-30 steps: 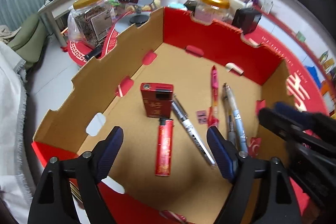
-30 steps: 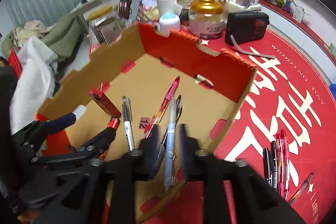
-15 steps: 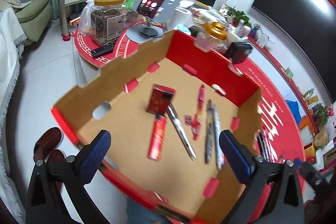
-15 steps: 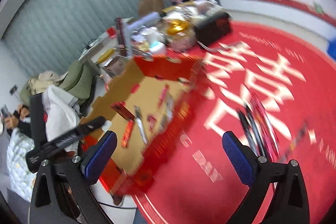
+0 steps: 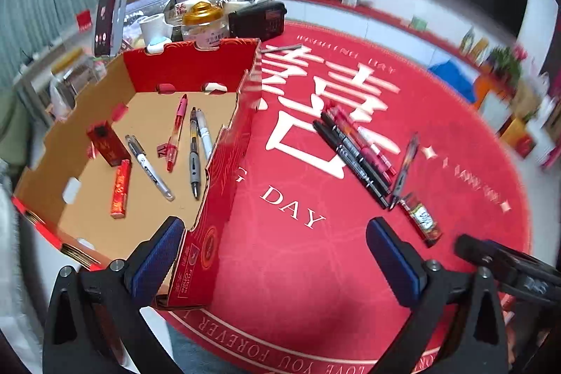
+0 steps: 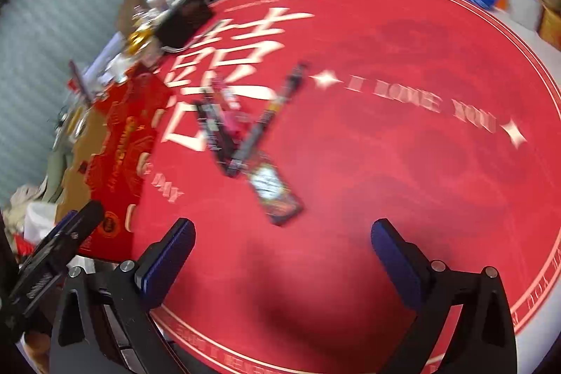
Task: Organize rigid objects
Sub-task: 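Move both grippers back over the pens on the red mat, then grasp a black marker with the left gripper while the right gripper grasps the small printed box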
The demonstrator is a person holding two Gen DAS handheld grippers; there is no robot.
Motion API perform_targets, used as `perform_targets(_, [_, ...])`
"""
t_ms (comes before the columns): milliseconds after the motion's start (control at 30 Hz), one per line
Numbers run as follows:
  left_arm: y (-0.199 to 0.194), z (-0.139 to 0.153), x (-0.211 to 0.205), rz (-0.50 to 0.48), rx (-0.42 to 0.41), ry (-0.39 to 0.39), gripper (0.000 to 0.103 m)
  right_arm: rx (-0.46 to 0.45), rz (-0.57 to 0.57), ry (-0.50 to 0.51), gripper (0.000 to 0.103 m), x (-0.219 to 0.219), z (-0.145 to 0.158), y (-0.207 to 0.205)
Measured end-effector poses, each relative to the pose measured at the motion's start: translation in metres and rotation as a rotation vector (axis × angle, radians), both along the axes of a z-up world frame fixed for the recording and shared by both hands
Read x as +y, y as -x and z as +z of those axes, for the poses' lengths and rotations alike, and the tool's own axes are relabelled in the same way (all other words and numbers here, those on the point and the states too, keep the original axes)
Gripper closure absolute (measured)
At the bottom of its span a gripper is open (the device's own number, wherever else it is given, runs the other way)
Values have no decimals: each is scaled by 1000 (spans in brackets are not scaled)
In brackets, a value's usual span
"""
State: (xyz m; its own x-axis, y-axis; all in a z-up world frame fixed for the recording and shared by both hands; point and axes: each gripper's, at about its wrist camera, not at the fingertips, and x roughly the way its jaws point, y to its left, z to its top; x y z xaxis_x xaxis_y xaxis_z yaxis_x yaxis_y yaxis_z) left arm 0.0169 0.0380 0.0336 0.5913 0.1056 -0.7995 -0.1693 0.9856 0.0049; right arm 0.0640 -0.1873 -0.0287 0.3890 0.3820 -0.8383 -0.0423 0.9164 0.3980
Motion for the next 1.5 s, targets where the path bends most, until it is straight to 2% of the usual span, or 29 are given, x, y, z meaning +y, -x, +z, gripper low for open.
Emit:
perform_targets(133, [-11,7,-8,38,-20,39,0,16,-41,-9,2,-19,-6,4])
perform_targets(233, [-10,20,-22,29,-109,-30,0,-16,-54,26,2,-27,-4,5])
perform_targets(300, [-14,20,-31,-8,-119,-36,0,-50,-23,93,2,-22,-2,3])
perform_targets(400, [-26,6,-46,-92,-75,34,0,-93,61,185,2,-9,-4,-3])
perform_targets(500, [-41,-21,-57,-127,-30,54,0,-108,82,217,2,-6,-6,-3])
perform_targets(600, [-56,-48,-46,-101,29,63,0,-97,121,220,2,-4,-10,-3])
perform_targets(700, [-62,-62,-33,-73,70,73,0,-117,157,237,2,4,-11,-3])
perform_targets(800, [-66,-69,-20,-41,84,40,0,-144,231,264,2,25,-12,-8])
perform_targets(933, [-73,-66,-7,-5,75,111,0,-180,318,323,3,53,-15,-17])
perform_targets(967, [-74,-63,-8,-6,61,116,0,-180,329,331,8,57,-17,-18])
perform_targets(1033, [-80,-61,-11,-5,54,110,0,-168,349,334,11,61,-19,-21])
perform_targets(1200, [-99,-74,-7,40,123,139,0,-155,348,322,11,58,-21,-21])
perform_targets(1400, [-108,-74,0,111,141,130,0,-170,365,351,11,64,-20,-23])
perform_targets(1500, [-114,-78,3,161,190,59,0,-181,394,386,19,71,-20,-23])
